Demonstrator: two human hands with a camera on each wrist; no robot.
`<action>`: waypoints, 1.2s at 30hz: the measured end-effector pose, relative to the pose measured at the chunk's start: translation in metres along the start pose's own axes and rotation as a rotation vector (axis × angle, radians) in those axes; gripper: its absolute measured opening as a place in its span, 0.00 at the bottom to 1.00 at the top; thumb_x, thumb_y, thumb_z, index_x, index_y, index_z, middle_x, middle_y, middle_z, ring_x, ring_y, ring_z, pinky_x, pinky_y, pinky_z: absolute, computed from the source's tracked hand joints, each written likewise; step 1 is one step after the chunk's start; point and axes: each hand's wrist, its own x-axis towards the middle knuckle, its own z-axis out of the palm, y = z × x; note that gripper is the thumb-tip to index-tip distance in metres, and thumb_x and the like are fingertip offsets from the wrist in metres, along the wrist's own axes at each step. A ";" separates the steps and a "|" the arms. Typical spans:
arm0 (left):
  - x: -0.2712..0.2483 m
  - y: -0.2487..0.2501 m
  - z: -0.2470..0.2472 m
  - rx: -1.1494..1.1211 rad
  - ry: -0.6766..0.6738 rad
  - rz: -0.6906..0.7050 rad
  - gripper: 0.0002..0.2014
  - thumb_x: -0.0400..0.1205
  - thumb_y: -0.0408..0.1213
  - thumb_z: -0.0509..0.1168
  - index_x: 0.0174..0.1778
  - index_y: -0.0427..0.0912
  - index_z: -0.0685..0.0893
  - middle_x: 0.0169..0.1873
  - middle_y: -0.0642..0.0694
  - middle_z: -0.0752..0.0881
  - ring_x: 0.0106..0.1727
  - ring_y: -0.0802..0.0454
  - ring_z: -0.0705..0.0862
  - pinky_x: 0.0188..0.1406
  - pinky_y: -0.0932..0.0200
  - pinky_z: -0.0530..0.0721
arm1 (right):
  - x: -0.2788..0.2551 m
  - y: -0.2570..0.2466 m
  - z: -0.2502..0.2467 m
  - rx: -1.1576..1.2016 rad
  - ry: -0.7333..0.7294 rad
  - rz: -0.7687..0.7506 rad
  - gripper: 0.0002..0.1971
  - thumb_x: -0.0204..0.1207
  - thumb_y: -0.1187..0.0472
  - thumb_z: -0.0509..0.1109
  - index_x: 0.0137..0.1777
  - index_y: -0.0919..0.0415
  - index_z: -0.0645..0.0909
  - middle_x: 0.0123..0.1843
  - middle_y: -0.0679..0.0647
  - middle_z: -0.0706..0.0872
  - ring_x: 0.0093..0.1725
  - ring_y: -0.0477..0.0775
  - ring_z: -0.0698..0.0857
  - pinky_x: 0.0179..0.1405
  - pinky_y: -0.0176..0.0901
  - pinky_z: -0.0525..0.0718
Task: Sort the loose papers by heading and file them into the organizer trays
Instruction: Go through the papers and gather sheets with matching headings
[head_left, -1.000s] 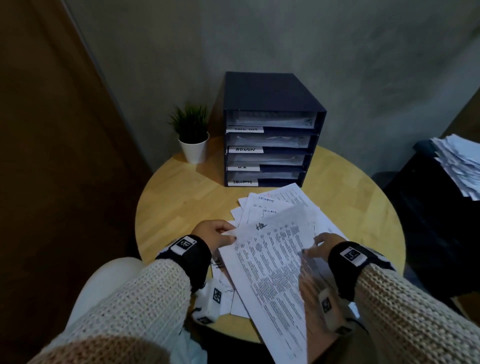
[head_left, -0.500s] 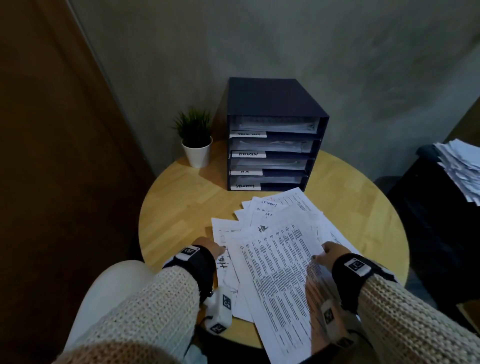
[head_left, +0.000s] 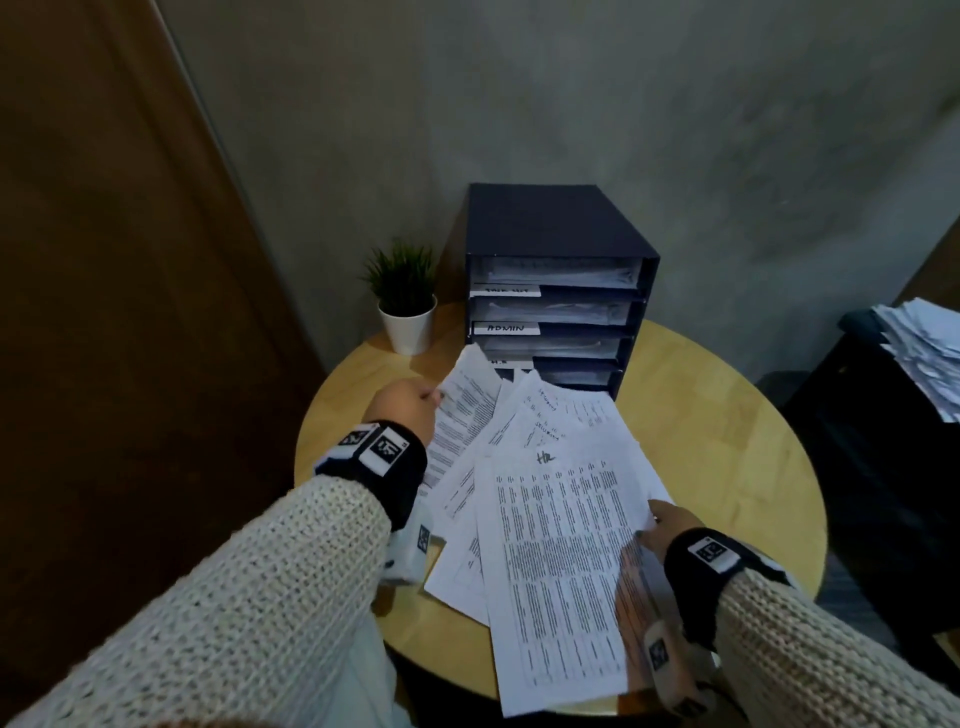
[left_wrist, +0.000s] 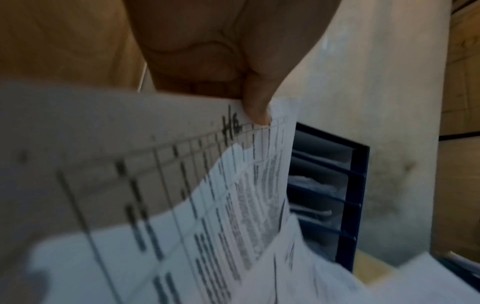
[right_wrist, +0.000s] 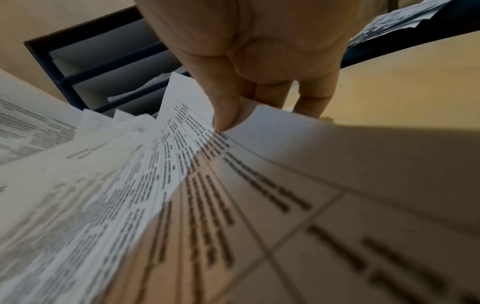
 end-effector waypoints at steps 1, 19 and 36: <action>0.000 0.006 -0.009 0.009 0.039 0.025 0.13 0.86 0.41 0.57 0.59 0.45 0.86 0.54 0.40 0.88 0.53 0.40 0.85 0.55 0.53 0.83 | -0.001 0.001 0.001 0.014 -0.005 0.009 0.30 0.84 0.60 0.62 0.84 0.60 0.56 0.83 0.57 0.63 0.79 0.59 0.68 0.75 0.46 0.71; -0.050 0.131 -0.121 0.189 0.100 0.580 0.06 0.77 0.44 0.70 0.44 0.46 0.87 0.38 0.52 0.84 0.44 0.54 0.82 0.42 0.61 0.73 | -0.027 -0.014 -0.037 0.543 0.161 -0.057 0.15 0.82 0.69 0.59 0.66 0.62 0.79 0.58 0.63 0.86 0.55 0.64 0.85 0.58 0.45 0.81; 0.006 0.070 -0.002 0.169 -0.161 0.398 0.14 0.75 0.42 0.72 0.50 0.54 0.74 0.36 0.54 0.78 0.39 0.53 0.79 0.36 0.59 0.76 | -0.039 -0.051 -0.022 0.723 -0.164 -0.240 0.17 0.78 0.47 0.67 0.64 0.51 0.79 0.66 0.57 0.84 0.67 0.62 0.82 0.60 0.48 0.83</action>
